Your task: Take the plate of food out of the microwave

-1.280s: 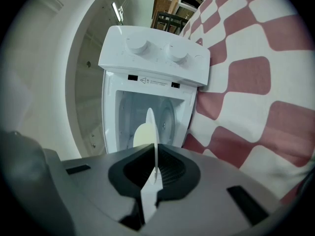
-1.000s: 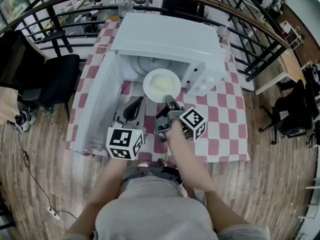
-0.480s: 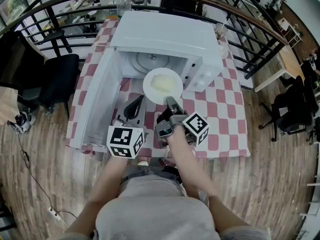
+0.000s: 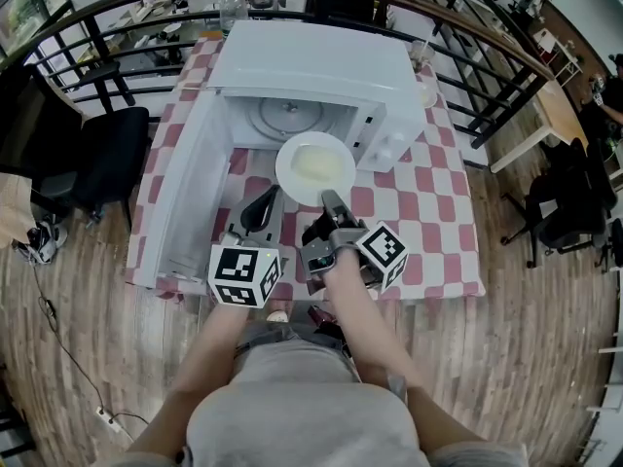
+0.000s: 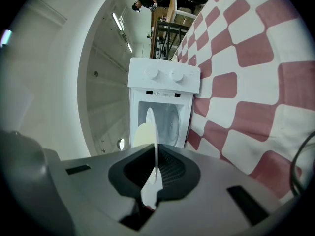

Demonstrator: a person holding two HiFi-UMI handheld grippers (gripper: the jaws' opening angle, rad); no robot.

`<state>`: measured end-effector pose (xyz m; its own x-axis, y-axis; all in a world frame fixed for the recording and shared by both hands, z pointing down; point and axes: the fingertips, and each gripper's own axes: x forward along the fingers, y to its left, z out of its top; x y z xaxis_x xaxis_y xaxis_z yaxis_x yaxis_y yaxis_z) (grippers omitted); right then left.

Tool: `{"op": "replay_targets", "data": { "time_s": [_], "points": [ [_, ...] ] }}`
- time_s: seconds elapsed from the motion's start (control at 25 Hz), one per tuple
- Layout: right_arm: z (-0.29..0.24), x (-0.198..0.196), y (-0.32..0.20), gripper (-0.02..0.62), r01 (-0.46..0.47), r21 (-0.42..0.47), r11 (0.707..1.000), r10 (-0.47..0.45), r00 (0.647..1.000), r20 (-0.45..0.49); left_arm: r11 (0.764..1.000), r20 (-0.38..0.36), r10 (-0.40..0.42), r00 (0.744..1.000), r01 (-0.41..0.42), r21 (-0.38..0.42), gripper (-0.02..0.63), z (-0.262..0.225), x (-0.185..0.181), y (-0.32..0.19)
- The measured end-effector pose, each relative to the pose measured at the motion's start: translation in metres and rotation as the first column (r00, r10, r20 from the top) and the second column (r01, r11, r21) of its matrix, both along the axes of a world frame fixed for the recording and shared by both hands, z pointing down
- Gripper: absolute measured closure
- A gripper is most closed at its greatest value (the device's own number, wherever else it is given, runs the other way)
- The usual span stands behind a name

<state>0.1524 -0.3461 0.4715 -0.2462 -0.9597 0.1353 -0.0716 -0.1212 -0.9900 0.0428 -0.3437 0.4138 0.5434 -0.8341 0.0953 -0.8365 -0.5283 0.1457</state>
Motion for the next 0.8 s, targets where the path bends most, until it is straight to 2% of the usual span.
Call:
{"op": "replay_targets", "data": {
  "time_s": [0.8],
  "points": [
    [-0.005,0.003,0.030,0.563,-0.049,0.011,0.999,0.049,0.999,0.024,1.000,0.009,0.007,1.000,-0.007,0.010,0.606,0.000,0.004,0.021]
  ]
}}
